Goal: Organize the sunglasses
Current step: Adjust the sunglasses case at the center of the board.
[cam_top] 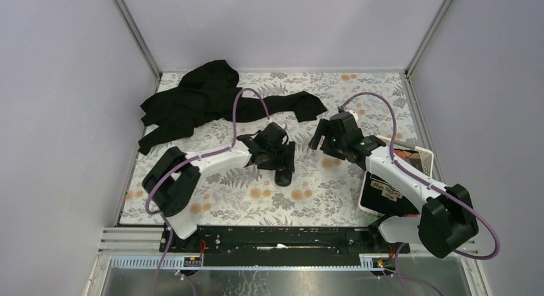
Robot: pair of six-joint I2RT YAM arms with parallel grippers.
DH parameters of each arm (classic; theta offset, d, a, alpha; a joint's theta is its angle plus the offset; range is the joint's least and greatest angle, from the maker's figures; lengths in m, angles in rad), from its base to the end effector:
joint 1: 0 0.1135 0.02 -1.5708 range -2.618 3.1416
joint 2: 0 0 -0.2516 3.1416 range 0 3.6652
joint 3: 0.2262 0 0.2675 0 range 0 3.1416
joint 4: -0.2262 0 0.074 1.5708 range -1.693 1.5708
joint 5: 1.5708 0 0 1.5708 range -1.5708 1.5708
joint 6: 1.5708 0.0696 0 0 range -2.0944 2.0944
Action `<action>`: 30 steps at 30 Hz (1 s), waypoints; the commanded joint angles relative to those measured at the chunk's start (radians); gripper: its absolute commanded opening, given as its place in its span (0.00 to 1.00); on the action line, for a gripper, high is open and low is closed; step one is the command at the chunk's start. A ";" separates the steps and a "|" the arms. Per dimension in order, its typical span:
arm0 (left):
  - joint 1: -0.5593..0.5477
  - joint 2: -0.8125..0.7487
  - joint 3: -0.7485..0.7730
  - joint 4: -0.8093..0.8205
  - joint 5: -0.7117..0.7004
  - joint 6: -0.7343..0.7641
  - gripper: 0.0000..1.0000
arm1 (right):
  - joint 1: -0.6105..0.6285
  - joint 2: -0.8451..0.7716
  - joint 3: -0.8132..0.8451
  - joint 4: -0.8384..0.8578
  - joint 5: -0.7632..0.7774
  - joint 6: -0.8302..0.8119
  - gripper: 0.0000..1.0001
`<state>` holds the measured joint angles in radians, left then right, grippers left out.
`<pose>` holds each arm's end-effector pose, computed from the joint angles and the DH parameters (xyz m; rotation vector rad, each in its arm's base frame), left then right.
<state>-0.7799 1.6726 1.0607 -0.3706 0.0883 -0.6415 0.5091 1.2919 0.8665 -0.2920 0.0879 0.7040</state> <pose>0.2608 -0.2666 0.1439 0.2215 2.6754 -0.6204 0.2832 0.1511 0.2082 0.2745 2.3260 0.5222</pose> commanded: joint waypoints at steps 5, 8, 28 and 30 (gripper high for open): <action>-0.038 0.149 0.080 -0.013 -0.070 -0.013 0.73 | -0.004 -0.007 0.016 0.000 -0.069 -0.007 0.85; -0.038 0.171 0.109 -0.029 -0.085 -0.013 0.59 | -0.005 -0.015 -0.001 0.012 -0.070 -0.004 0.85; 0.076 0.308 0.446 -0.145 -0.239 0.147 0.78 | -0.080 -0.103 -0.006 -0.102 0.005 -0.048 0.89; 0.087 0.235 0.445 -0.149 -0.225 0.154 0.78 | -0.085 -0.116 0.030 -0.152 0.065 -0.044 0.93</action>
<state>-0.7013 2.0300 1.4715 -0.4850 -0.1093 -0.5365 0.4381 1.2041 0.8337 -0.3485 0.0566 0.6804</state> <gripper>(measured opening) 0.775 0.901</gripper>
